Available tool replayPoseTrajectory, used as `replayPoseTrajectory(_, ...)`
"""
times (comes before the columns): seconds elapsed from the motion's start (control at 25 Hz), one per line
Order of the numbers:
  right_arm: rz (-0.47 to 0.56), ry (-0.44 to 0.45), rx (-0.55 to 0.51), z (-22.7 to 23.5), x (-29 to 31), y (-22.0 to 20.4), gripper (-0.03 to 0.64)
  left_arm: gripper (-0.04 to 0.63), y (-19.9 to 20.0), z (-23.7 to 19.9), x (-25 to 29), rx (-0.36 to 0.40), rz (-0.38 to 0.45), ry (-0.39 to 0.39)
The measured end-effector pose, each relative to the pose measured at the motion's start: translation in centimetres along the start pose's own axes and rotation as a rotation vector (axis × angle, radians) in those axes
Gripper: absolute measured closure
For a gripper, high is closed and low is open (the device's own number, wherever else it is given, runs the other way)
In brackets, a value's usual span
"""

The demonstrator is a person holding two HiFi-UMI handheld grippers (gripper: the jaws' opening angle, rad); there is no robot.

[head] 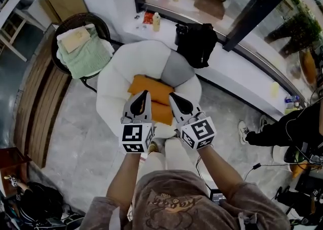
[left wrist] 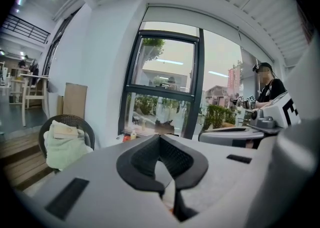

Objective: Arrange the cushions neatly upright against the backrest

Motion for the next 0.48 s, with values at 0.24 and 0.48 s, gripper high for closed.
replayPoseTrajectory(0.24, -0.027, 0.017, -0.011, 1.2, 2.8, -2.9, 0.598, 0.591, -2.8, -2.3, 2.6, -0.005, -0.031, 0.024)
replayPoseTrajectory(0.48, -0.041, 0.047, -0.024, 1.9, 6.0, -6.0, 0.598, 0.591, -5.7, -4.4, 5.2, -0.021, -0.049, 0.054)
Point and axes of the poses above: the fingertips, and each gripper's own axes: x forward along the fingers, z to its right, y out of its top, the point moved 9 cm from there along -x, backward along the fingers, and after that the axes turned 8 degrees about -x, right-handed, at the moved point
